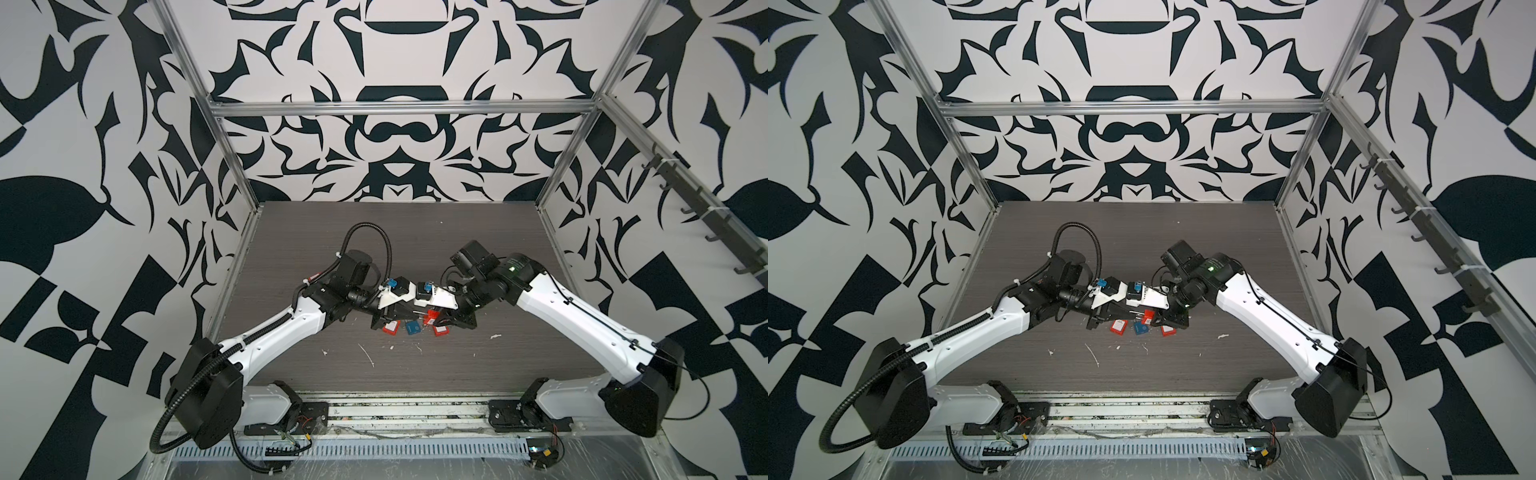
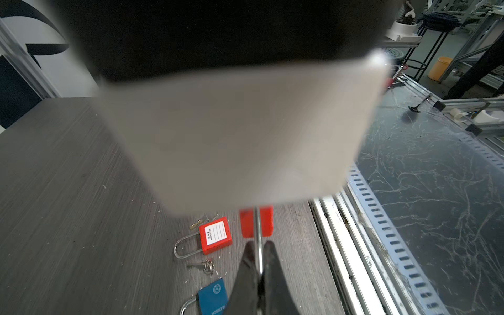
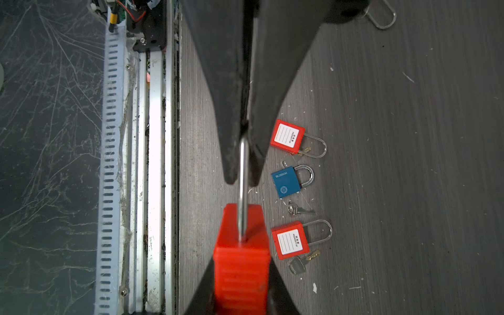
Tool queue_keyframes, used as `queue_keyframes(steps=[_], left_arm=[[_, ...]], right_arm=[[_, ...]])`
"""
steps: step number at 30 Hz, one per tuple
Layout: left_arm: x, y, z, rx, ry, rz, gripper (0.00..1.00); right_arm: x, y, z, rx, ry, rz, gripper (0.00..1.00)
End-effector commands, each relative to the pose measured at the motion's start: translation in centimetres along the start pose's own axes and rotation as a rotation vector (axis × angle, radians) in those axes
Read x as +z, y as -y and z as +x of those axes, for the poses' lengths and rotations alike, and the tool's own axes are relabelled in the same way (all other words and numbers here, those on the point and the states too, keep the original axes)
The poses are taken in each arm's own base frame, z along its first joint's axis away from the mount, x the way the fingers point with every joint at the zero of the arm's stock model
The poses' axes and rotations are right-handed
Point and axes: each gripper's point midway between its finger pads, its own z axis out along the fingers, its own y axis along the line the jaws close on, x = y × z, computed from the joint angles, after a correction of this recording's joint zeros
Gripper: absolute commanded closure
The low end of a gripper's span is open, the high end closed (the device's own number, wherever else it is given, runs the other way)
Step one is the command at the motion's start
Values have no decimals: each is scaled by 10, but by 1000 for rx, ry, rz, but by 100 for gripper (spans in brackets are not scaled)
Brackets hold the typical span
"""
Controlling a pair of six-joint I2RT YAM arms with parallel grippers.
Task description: Lock with the key
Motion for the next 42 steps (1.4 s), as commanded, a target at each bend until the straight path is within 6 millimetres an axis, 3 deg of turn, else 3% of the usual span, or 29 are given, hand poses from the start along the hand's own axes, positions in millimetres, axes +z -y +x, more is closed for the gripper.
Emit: queue_keyframes(steps=[1, 6, 10, 14, 15, 17, 19, 24, 30, 34, 42], left_arm=[[11, 19, -5, 103, 35, 57, 100], [17, 22, -2, 74, 54, 76, 100], [21, 18, -1, 40, 85, 66, 100], [17, 15, -2, 24, 83, 57, 100], [14, 12, -2, 17, 83, 48, 100], [6, 6, -3, 4, 88, 31, 100], [-5, -2, -6, -5, 104, 8, 100], [-19, -11, -9, -18, 98, -8, 100], [-20, -13, -19, 3, 111, 5, 100], [-21, -10, -25, 9, 126, 27, 100], [-18, -2, -30, 16, 131, 52, 100]], right_arm=[[-28, 7, -80, -166, 292, 23, 100], [-25, 34, -90, -159, 314, 133, 100], [-30, 44, -105, -176, 396, 190, 100], [-31, 46, -94, -171, 355, 232, 100], [-31, 46, -87, -156, 321, 244, 97], [-31, 44, -71, -114, 256, 256, 81], [-33, 37, -54, -79, 198, 253, 58], [-56, 11, -37, -26, 182, 260, 34], [-76, 6, -3, 23, 91, 346, 32], [-66, 11, 19, 62, -10, 330, 33], [-39, 28, 24, 88, -70, 274, 37]])
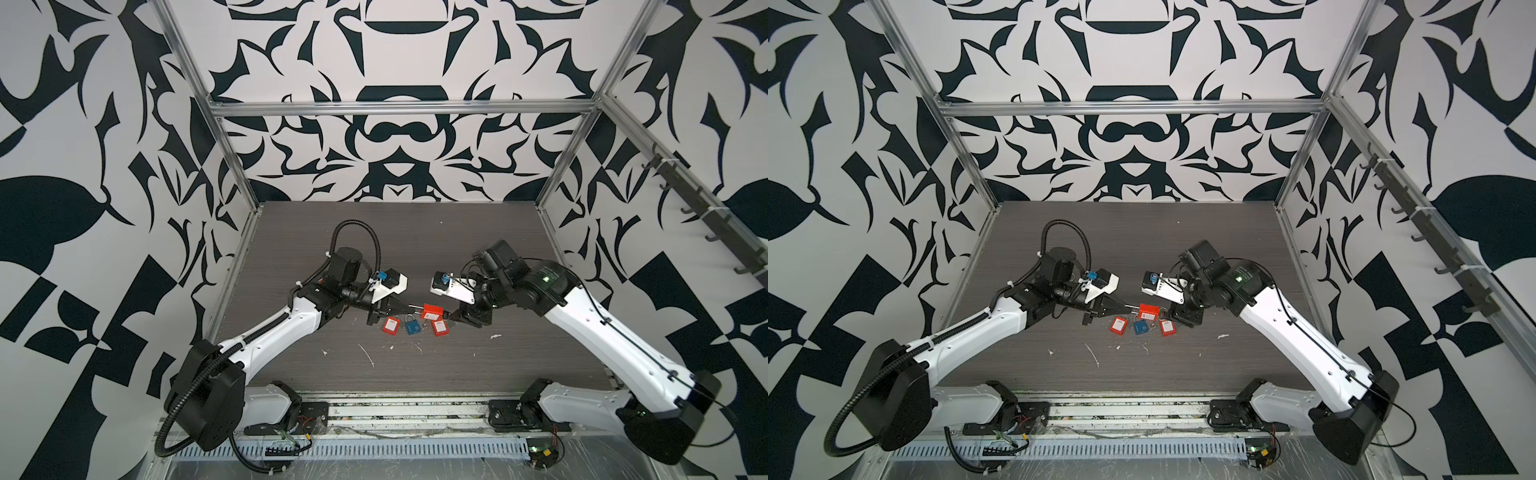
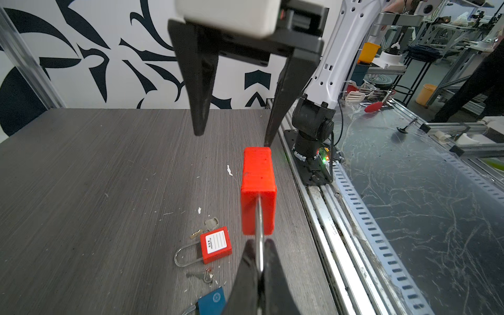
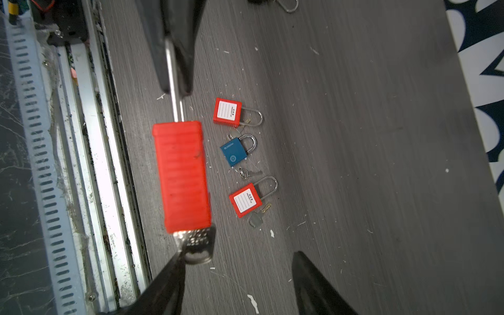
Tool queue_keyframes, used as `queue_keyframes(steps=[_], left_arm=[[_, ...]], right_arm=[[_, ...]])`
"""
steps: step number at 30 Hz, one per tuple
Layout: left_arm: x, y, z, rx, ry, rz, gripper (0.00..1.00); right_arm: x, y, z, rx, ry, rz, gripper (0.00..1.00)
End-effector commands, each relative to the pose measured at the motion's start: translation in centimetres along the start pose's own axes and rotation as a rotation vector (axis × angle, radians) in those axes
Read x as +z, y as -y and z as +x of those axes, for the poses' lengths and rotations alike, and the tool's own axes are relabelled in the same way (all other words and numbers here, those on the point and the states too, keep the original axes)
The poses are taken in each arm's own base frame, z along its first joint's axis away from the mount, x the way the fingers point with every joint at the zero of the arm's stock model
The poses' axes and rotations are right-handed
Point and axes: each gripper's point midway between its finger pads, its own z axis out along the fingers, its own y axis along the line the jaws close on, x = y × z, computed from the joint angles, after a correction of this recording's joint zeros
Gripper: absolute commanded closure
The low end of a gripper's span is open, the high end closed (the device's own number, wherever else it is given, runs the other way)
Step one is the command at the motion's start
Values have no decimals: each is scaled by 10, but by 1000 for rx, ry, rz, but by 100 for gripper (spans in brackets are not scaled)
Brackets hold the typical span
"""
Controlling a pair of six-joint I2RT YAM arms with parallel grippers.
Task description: Lock with the key
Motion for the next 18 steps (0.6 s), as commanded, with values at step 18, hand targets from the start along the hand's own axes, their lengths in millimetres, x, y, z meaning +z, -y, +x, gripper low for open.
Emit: queue_keyframes(steps=[18], left_arm=[[2, 5, -13, 46, 10, 8, 100]], right_arm=[[3, -26, -6, 22, 29, -183, 43]])
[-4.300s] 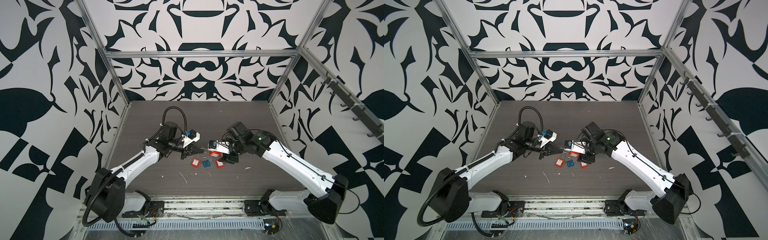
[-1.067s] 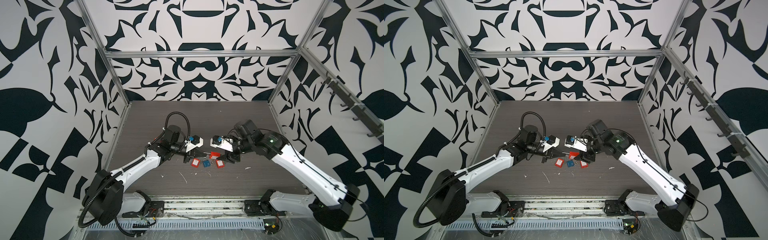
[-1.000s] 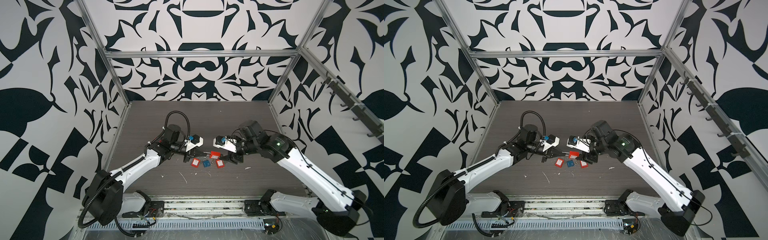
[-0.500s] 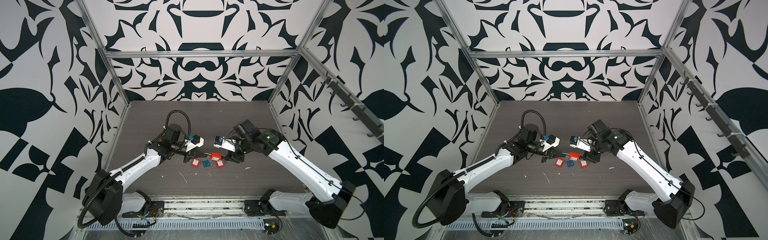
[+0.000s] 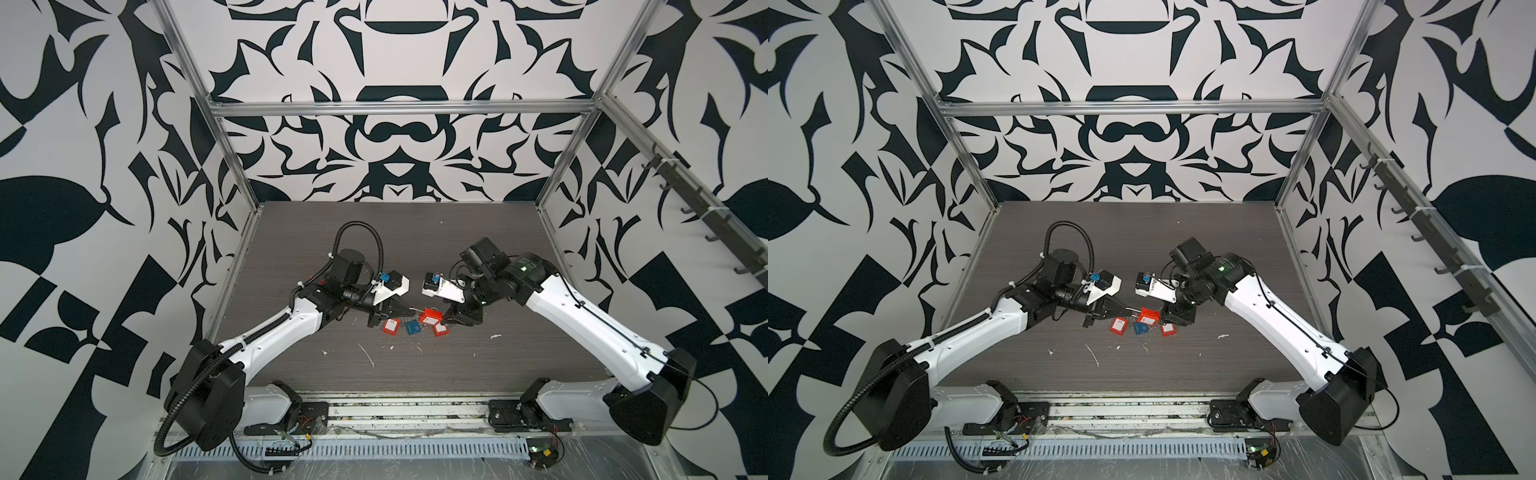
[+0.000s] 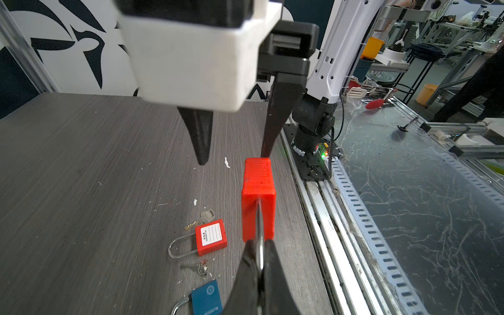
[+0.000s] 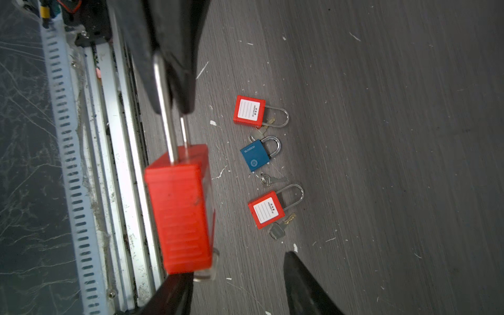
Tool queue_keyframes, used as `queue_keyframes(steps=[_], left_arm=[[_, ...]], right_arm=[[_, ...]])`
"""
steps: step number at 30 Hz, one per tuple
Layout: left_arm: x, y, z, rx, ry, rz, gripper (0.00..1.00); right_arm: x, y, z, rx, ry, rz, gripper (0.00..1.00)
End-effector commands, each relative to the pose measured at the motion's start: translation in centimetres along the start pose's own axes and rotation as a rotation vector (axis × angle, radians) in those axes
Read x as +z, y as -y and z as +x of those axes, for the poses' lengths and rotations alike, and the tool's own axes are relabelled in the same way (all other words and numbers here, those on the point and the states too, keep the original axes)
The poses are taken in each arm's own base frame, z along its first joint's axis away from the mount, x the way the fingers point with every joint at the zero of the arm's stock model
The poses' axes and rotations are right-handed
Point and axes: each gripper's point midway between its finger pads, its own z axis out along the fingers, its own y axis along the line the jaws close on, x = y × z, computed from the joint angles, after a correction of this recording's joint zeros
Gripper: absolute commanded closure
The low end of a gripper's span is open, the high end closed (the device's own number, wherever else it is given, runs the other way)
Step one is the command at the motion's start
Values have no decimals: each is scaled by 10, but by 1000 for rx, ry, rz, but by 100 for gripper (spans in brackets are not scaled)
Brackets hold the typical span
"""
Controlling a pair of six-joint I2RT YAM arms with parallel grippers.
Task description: Lock with the key
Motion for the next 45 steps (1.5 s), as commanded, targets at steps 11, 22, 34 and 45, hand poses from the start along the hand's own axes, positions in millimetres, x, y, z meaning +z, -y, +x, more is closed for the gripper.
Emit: queue_keyframes(steps=[11, 22, 34, 45], left_arm=[[-1, 8, -24, 78, 73, 50, 100], [0, 12, -25, 76, 76, 56, 100], [1, 7, -28, 92, 74, 52, 100], [2, 8, -25, 86, 66, 56, 100]], right_arm=[[1, -9, 5, 5, -16, -46, 45], [15, 51, 5, -25, -19, 253, 47], [-12, -1, 36, -149, 9, 189, 48], [-23, -18, -1, -133, 140, 66, 61]])
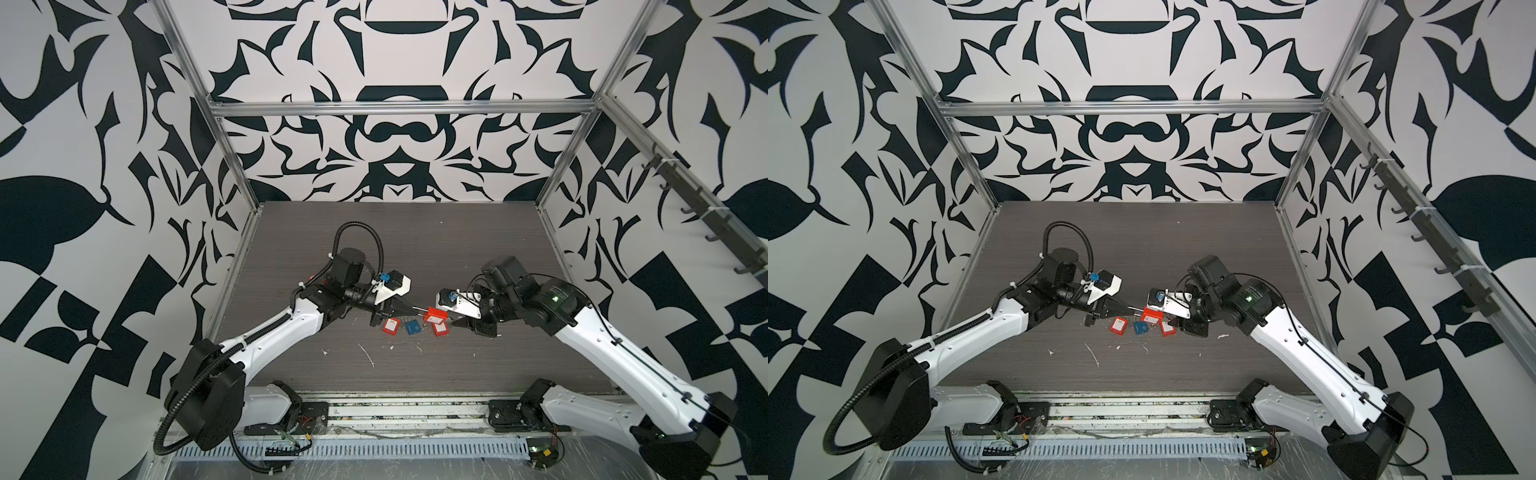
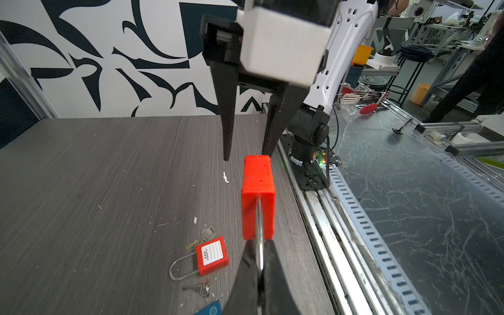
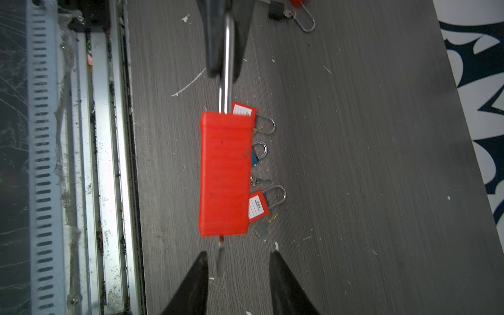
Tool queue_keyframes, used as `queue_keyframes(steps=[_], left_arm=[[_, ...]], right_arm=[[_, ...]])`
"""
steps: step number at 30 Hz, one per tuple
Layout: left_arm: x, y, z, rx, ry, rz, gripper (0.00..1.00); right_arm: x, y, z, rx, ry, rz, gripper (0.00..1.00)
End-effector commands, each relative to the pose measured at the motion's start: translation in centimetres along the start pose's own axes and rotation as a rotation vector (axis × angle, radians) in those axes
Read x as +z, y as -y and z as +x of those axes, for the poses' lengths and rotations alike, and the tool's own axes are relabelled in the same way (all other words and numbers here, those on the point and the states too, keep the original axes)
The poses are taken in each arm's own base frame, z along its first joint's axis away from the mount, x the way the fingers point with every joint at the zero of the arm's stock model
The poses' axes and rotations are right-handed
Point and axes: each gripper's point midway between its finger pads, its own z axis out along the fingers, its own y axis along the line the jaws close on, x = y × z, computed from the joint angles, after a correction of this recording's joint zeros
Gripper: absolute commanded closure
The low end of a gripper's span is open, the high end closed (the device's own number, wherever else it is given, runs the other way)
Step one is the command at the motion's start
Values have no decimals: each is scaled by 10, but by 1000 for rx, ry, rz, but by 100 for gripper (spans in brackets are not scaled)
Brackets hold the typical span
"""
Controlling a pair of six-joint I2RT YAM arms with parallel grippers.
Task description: Lock with the key
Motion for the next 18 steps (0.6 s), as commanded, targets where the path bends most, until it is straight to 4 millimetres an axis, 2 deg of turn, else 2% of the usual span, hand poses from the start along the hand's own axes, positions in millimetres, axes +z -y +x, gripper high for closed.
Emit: queue_keyframes(steps=[1, 6, 11, 18], left_arm=[[0, 4, -12, 33, 19, 30, 100], [-1, 5, -11, 36, 13, 30, 100], [-3, 8, -10, 43, -1, 27, 100], [-5, 7, -6, 30, -19, 25, 100]], right_arm=[[-4, -6, -12, 10, 36, -56, 62], [2, -8, -12, 28, 39, -88, 72], [5, -13, -5, 36, 9, -115, 88], [8, -13, 9, 23, -40, -93, 100]])
